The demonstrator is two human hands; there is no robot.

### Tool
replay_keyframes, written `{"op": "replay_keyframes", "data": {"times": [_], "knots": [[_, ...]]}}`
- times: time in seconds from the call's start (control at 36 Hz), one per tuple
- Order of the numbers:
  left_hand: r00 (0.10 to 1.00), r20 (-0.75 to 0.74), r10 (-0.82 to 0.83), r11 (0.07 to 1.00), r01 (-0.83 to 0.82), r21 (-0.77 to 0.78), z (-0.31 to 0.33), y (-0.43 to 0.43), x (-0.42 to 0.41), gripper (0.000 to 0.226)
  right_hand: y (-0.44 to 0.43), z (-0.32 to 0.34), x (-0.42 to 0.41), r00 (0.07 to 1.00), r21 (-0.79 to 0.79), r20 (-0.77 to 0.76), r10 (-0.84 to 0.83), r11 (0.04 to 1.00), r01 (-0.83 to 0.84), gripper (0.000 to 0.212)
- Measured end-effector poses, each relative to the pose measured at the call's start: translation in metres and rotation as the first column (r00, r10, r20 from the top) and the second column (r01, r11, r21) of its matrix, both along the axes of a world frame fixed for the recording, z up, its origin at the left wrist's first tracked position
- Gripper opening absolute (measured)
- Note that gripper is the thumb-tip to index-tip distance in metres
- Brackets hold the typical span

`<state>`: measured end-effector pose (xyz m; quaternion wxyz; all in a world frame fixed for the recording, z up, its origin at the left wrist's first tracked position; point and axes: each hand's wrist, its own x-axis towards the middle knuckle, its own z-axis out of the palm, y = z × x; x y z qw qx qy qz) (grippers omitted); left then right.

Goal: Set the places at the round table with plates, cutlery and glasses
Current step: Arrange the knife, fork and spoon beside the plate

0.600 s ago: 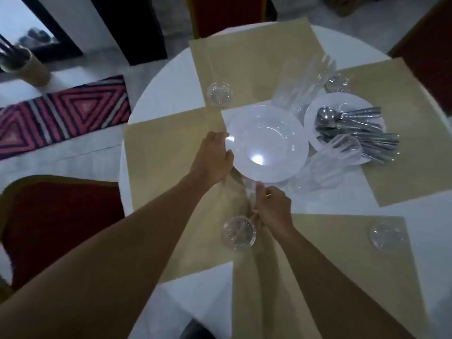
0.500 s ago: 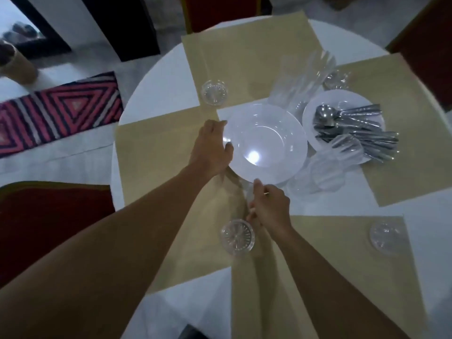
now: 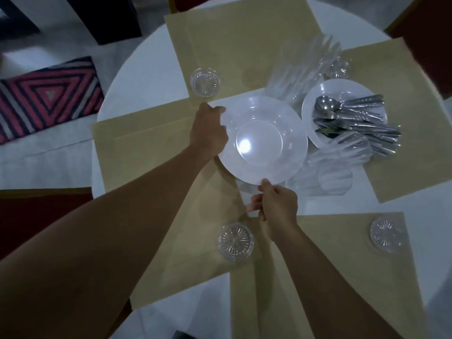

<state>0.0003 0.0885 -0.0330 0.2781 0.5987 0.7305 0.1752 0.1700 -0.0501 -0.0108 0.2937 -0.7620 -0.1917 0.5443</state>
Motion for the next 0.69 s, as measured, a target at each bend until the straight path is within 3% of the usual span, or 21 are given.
{"op": "replay_keyframes", "data": {"times": [0.33,0.58,0.69], "knots": [[0.926,0.329,0.184,0.979,-0.141,-0.149,0.021,0.010,-0.012,0.047,-0.004,-0.001,-0.006,0.997,0.062,-0.044,-0.059,0.996,0.062,0.029],[0.716,0.647,0.261,0.963,-0.146,-0.227,0.041,-0.048,-0.055,0.047,-0.018,0.005,-0.016,0.987,0.264,-0.119,-0.108,0.955,0.137,0.034],[0.685,0.671,0.282,0.959,-0.187,-0.213,0.044,-0.096,-0.066,0.059,-0.028,0.011,-0.016,0.997,0.345,-0.072,-0.040,0.936,0.063,0.034]]}}
